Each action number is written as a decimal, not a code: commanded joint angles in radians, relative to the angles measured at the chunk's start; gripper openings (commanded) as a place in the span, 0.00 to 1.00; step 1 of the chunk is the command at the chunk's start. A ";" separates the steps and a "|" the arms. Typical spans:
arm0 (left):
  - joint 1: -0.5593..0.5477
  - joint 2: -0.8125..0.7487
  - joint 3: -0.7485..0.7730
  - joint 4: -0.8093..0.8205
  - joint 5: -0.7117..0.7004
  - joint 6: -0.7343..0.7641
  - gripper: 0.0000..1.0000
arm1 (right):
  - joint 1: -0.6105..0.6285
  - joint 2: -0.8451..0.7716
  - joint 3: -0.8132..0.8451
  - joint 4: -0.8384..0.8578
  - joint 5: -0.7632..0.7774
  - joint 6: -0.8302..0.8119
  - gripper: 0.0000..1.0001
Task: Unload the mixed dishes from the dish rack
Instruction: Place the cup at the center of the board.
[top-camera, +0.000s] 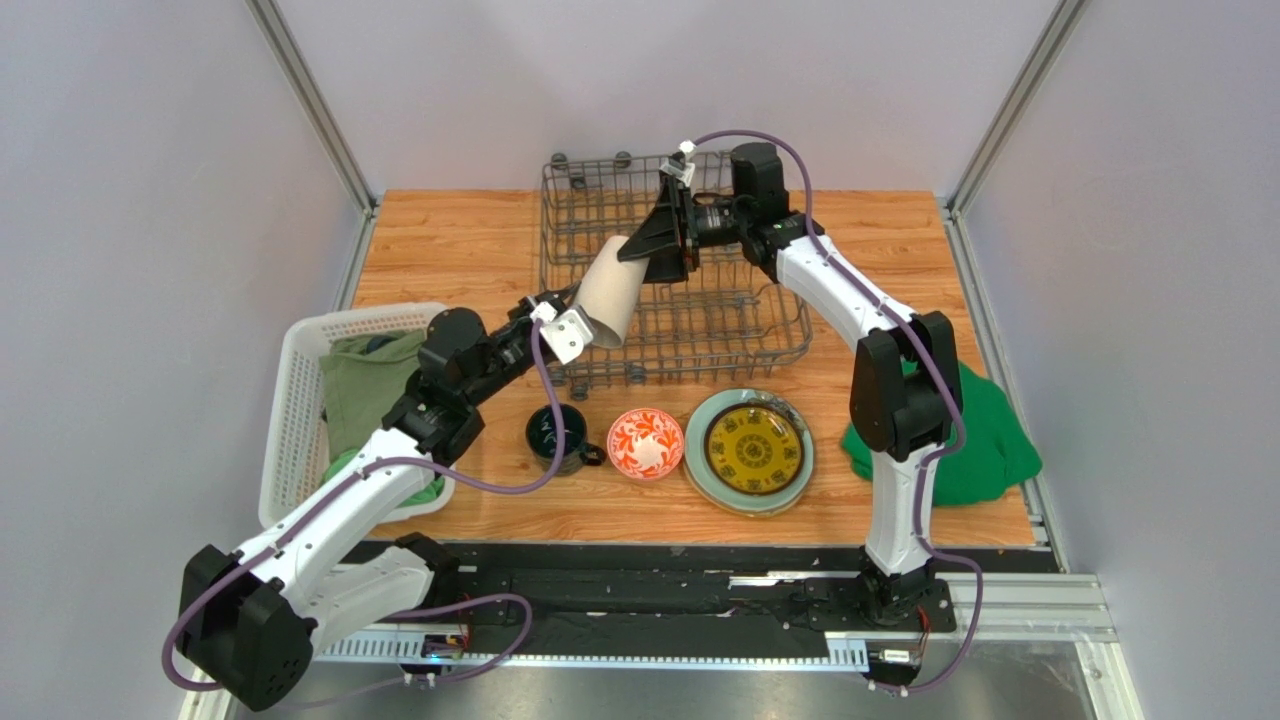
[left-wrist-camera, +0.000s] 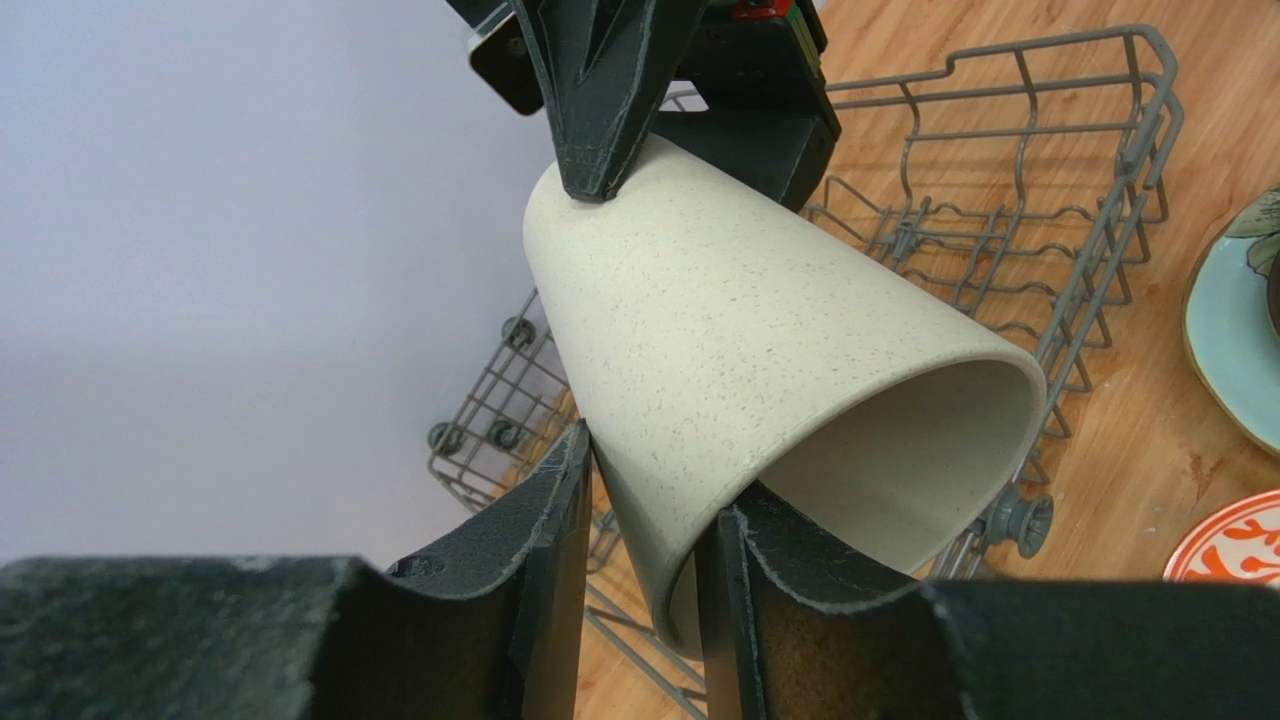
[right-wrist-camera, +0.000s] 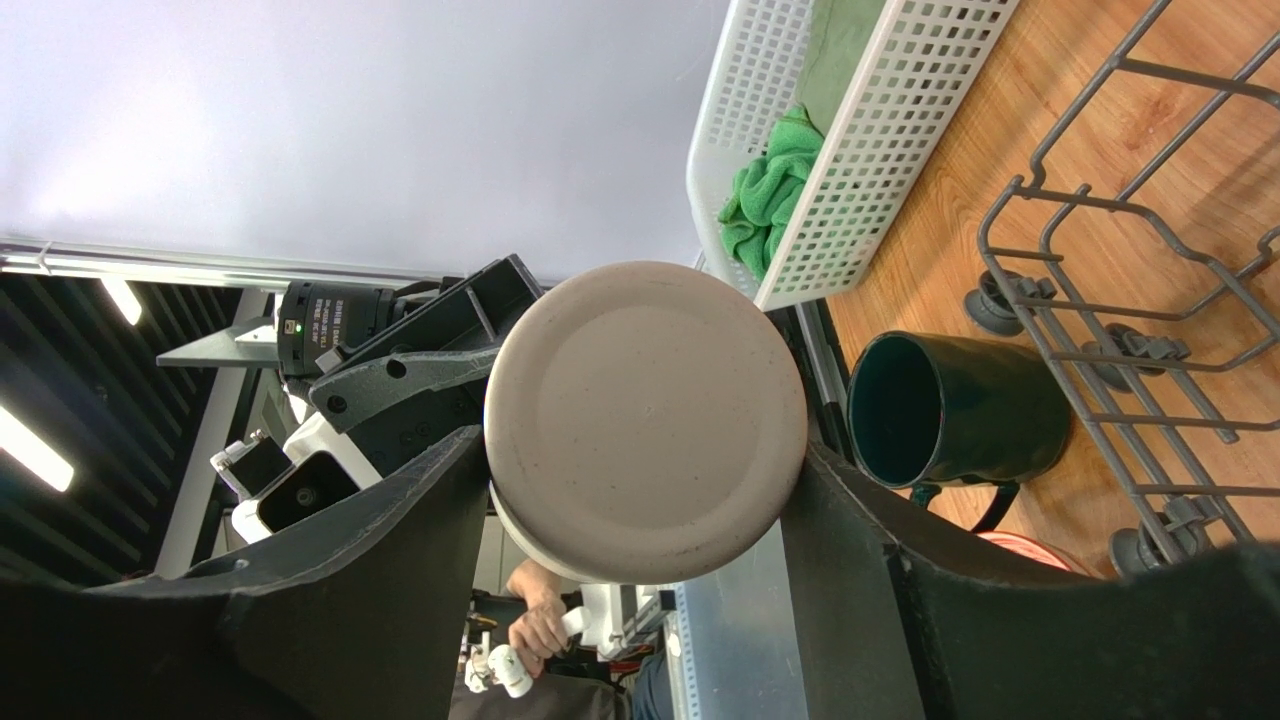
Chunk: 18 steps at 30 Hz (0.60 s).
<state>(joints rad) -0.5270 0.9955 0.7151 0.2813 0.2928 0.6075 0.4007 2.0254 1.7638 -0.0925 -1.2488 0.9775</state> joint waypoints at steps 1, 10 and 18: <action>-0.001 -0.006 0.015 0.027 0.019 -0.041 0.05 | 0.066 -0.044 -0.001 0.063 -0.118 -0.045 0.31; -0.001 -0.060 -0.002 -0.036 -0.024 -0.038 0.00 | 0.066 -0.033 0.011 0.063 -0.109 -0.049 0.43; -0.001 -0.077 0.001 -0.083 -0.050 -0.035 0.00 | 0.061 -0.027 0.010 0.063 -0.103 -0.053 0.49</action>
<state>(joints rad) -0.5270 0.9257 0.7109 0.2157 0.2562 0.6106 0.4210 2.0254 1.7638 -0.0929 -1.2747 0.9993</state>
